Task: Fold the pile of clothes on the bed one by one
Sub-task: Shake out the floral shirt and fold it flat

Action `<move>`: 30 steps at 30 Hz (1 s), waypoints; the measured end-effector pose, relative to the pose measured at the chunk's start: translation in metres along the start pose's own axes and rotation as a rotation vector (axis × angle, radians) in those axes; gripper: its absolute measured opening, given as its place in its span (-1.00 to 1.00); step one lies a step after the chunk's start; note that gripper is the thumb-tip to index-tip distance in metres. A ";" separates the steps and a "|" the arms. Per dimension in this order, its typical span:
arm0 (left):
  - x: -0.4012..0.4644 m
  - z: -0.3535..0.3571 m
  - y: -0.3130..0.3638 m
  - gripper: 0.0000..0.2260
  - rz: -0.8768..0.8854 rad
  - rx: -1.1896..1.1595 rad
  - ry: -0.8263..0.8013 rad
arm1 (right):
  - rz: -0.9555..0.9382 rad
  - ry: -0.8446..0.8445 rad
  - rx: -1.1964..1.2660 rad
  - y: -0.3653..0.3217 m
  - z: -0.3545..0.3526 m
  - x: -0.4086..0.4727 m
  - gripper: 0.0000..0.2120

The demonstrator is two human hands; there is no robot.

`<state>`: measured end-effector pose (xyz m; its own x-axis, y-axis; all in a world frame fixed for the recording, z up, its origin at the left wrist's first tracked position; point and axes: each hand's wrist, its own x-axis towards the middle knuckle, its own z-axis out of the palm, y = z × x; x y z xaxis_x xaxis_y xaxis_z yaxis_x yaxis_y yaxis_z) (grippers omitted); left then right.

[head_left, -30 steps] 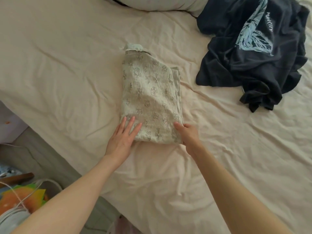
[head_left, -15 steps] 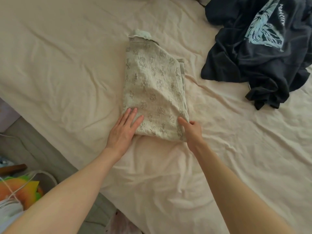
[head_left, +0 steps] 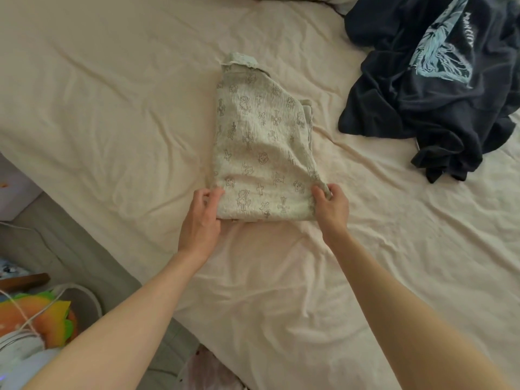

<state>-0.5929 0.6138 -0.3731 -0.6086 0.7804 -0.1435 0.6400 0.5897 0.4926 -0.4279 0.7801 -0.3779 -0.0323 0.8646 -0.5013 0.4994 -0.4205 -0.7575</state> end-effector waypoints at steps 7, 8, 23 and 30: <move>-0.001 0.013 -0.017 -0.51 -0.147 -0.267 -0.171 | 0.436 -0.198 0.213 0.011 0.004 0.008 -0.79; 0.003 0.011 -0.018 -0.54 -0.238 -0.413 -0.220 | 0.444 -0.234 0.237 0.010 0.003 0.010 -0.72; -0.059 -0.056 -0.005 -0.93 -0.993 -0.952 -0.735 | 0.615 -0.317 0.054 0.029 -0.061 -0.095 -0.78; -0.091 -0.093 -0.011 -0.84 -1.205 -0.979 -0.887 | 0.775 -0.345 0.129 0.025 -0.085 -0.142 -0.80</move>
<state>-0.5885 0.5172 -0.2855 0.1369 0.1169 -0.9837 -0.6081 0.7938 0.0097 -0.3372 0.6698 -0.2901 0.0051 0.1973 -0.9803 0.3876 -0.9041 -0.1799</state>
